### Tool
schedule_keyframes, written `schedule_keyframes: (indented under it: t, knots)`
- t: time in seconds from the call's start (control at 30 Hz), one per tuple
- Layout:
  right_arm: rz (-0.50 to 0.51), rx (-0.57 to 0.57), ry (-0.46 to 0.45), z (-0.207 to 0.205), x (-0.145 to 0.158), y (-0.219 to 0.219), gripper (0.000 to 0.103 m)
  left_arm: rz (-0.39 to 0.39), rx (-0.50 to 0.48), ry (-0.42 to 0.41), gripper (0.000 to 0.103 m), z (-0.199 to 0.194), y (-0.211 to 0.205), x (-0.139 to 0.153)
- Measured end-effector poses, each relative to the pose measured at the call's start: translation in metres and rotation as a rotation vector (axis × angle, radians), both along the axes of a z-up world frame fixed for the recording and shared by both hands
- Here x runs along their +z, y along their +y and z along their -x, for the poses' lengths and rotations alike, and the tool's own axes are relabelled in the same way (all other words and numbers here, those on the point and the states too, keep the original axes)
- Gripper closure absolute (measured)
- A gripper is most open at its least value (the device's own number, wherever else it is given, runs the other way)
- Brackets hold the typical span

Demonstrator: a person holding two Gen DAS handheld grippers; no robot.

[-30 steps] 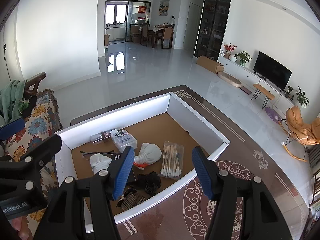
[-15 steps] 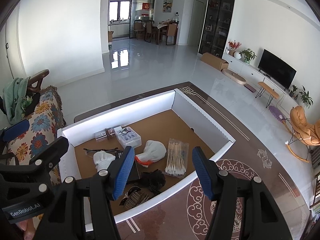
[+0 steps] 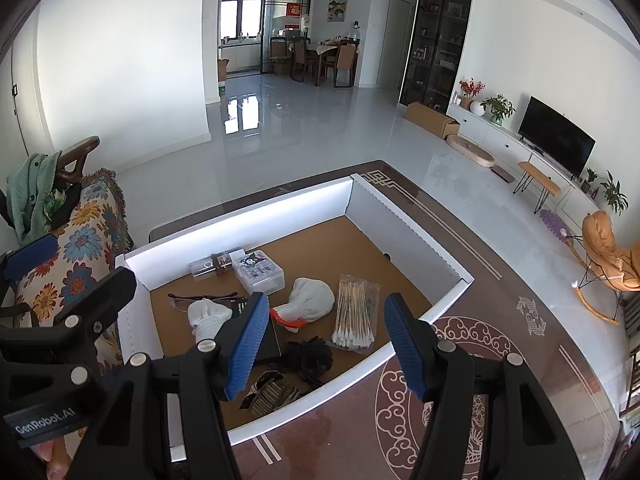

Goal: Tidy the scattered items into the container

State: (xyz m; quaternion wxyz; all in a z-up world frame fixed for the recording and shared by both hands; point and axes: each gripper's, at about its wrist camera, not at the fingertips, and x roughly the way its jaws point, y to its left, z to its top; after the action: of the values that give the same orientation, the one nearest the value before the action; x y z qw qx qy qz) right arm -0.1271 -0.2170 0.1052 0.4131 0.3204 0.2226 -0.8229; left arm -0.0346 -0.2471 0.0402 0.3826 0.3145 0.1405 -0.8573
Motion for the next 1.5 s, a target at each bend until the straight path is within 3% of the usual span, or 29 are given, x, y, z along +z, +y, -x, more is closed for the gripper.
schedule_keyframes:
  t: [1.5]
  knots:
    - [-0.003, 0.002, -0.007, 0.0037, 0.0027, -0.0050, 0.042, -0.045, 0.003, 0.004, 0.000, 0.0020, -0.0059, 0.0018]
